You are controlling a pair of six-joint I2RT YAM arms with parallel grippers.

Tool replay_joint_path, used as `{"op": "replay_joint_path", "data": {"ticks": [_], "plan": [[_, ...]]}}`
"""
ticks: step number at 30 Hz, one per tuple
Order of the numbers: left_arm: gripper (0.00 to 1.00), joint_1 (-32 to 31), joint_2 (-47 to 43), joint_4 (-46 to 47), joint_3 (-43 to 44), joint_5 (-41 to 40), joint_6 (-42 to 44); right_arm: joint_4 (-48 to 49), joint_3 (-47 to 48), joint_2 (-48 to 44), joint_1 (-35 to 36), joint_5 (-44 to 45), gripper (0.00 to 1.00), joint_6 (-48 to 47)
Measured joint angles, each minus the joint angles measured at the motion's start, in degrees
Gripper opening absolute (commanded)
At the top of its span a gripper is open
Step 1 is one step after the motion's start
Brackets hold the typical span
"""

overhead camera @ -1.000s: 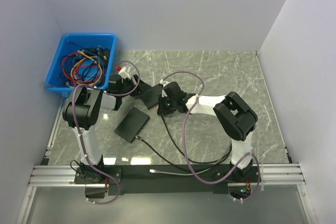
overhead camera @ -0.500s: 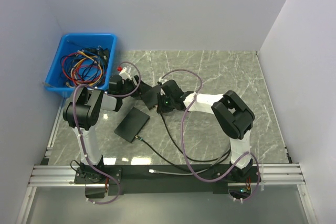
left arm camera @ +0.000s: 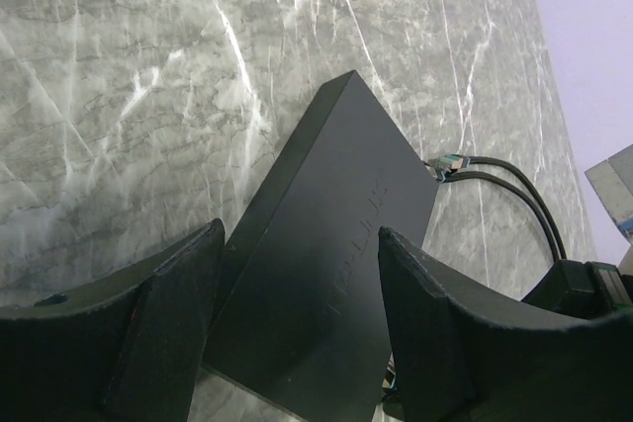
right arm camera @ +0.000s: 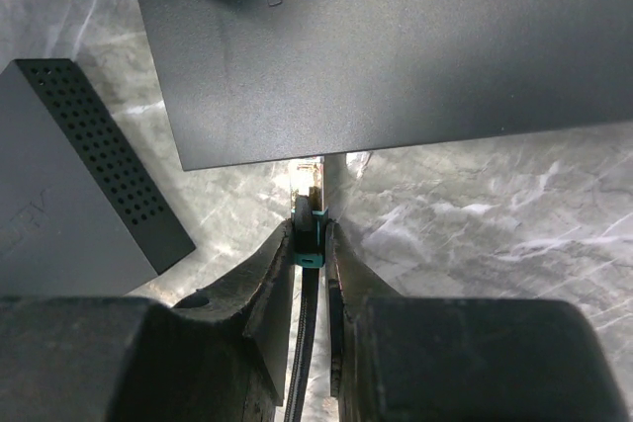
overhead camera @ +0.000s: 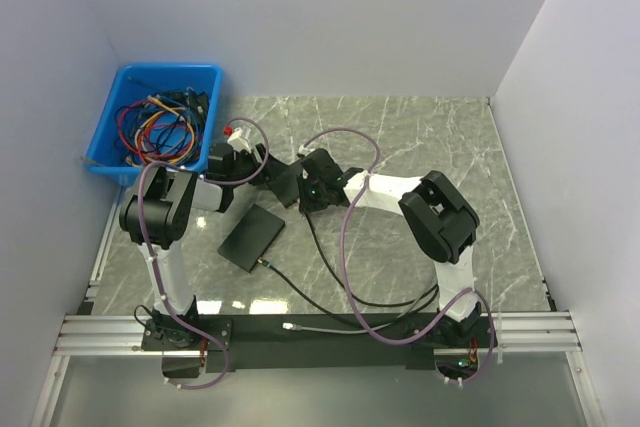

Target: Insert the plug into the switch port

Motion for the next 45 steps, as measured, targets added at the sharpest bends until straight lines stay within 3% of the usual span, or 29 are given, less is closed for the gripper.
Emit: {"op": "replay_joint_path", "data": {"ticks": [14,30,38,45], "plan": [[0.69,-0.3,-0.1,-1.0,0.2,-0.3,2.1,-3.6,3.2,1.3,0.0,1.5,0.00,-1.4],[0.68,-0.2,3.7,2.0,1.6,4.9,6.6,-4.5,4.2,1.7,0.0,1.7,0.00,-9.8],[0.50,0.0,6.6,3.7,3.6,7.6,7.7,-5.5,4.7,1.8,0.0,1.4,0.00,-13.7],[0.46,0.0,7.5,1.6,5.6,8.1,9.6,-8.5,7.8,3.5,-0.1,1.2,0.00,-15.6]]}}
